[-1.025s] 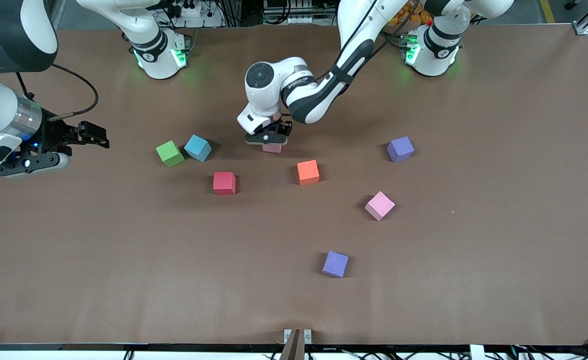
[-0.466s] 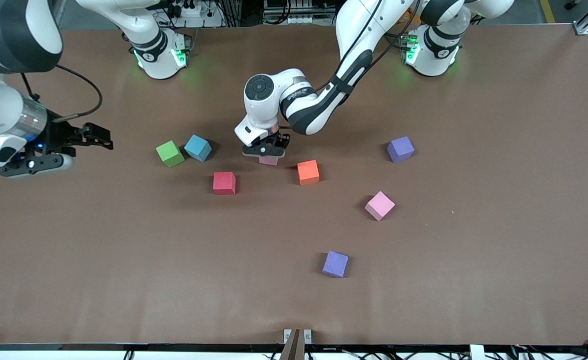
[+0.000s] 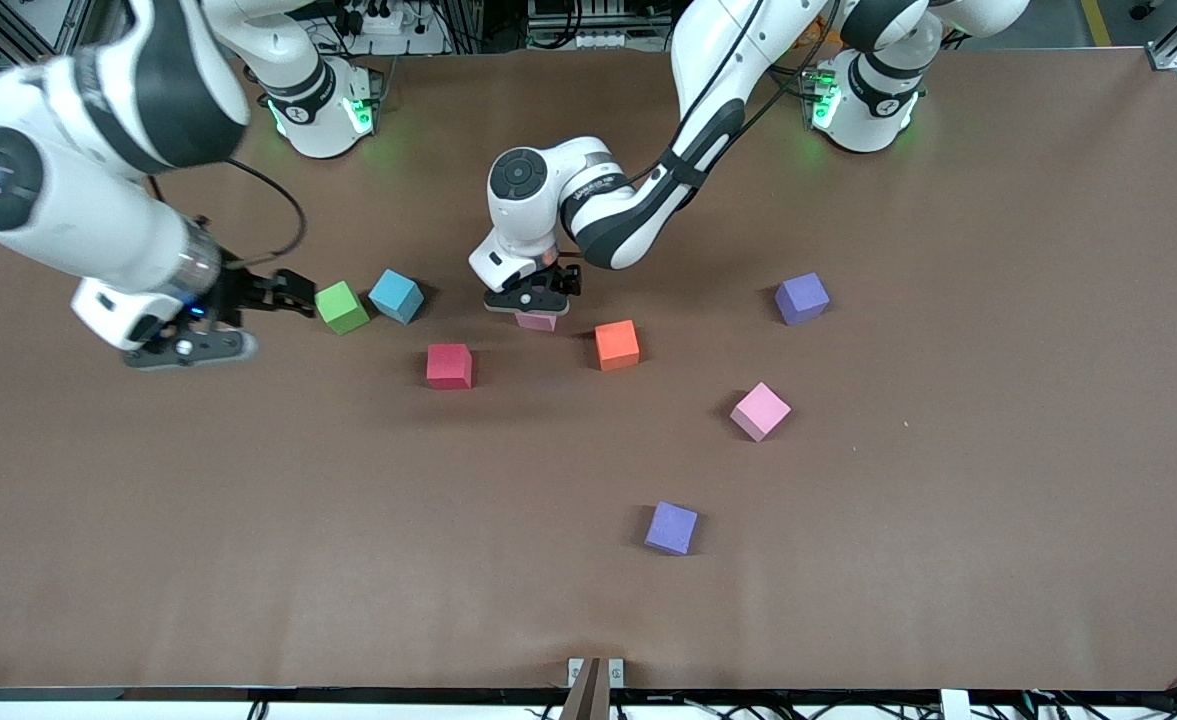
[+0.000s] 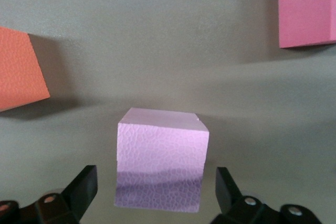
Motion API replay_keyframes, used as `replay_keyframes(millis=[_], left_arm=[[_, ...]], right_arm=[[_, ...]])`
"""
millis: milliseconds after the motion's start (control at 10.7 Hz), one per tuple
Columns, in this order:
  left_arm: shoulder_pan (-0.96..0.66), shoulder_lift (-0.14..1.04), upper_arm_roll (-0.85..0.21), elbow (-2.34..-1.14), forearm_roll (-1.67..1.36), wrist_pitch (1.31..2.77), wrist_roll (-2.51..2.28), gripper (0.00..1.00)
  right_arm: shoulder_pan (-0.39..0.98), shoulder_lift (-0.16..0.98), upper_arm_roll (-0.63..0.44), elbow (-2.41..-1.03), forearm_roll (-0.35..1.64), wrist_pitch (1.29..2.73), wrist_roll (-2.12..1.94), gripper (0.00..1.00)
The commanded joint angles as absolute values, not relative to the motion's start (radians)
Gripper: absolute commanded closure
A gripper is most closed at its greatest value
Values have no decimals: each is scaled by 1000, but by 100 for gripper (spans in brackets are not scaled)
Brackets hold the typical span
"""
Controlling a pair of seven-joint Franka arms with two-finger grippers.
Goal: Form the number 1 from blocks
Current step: 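Move the left gripper to the orange cube while the right gripper grasps red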
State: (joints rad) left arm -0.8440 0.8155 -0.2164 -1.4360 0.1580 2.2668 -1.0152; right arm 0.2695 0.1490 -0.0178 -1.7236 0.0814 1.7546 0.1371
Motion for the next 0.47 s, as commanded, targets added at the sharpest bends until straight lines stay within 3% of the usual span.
replay_keyframes(millis=[0, 373], left_arm=[[-848, 798, -207, -1417, 176, 2250, -1023, 0], [-764, 730, -207, -1422, 170, 2157, -1081, 0]], right_arm=[[278, 187, -21, -1723, 89, 1782, 156, 0], [316, 287, -20, -1723, 91, 1856, 164, 0]])
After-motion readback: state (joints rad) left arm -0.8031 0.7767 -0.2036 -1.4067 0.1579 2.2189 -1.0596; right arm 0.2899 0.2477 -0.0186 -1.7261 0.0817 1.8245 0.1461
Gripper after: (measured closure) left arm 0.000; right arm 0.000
